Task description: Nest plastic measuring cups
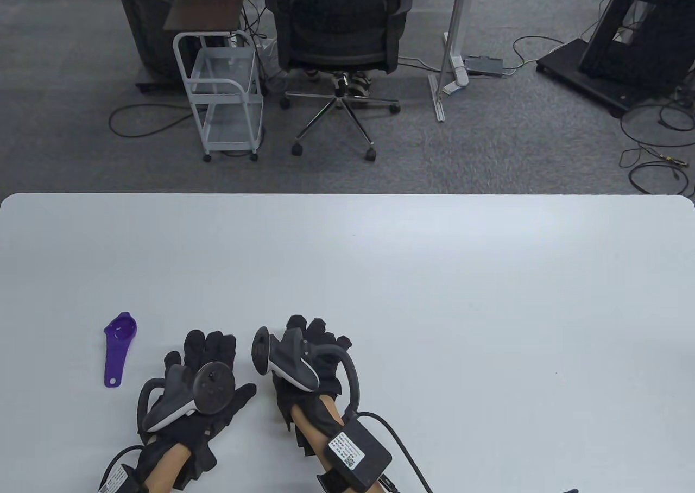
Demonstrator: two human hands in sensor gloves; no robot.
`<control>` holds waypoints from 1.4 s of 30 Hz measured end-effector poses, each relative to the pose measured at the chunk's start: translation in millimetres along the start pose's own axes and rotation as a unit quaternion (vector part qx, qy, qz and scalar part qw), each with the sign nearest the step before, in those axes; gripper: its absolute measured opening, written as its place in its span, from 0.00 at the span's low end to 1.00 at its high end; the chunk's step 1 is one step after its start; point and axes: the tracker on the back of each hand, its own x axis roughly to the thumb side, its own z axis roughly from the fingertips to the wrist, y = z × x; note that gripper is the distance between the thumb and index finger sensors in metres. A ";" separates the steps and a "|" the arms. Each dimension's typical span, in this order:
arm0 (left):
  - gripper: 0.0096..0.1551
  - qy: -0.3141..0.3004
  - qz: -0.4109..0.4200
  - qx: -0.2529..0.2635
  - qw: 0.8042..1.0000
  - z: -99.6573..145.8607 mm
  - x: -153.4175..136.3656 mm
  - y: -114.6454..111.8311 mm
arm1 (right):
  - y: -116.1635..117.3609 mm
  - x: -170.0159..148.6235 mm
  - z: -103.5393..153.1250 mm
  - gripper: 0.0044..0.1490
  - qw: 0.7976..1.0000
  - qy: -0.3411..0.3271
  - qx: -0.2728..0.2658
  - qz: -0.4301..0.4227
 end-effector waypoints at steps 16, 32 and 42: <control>0.57 0.008 0.015 -0.053 0.998 -4.5 -5.0 -6.4 | -0.6 -12.3 4.7 0.57 1.000 -0.016 -0.005 -0.027; 0.54 0.039 0.006 -0.033 0.999 -9.2 -26.2 -3.2 | 24.4 -154.4 32.1 0.59 0.996 -0.046 -0.041 -0.057; 0.48 0.169 0.020 0.119 0.978 -25.6 -147.7 10.0 | 25.3 -164.1 39.5 0.60 0.996 -0.053 -0.033 -0.066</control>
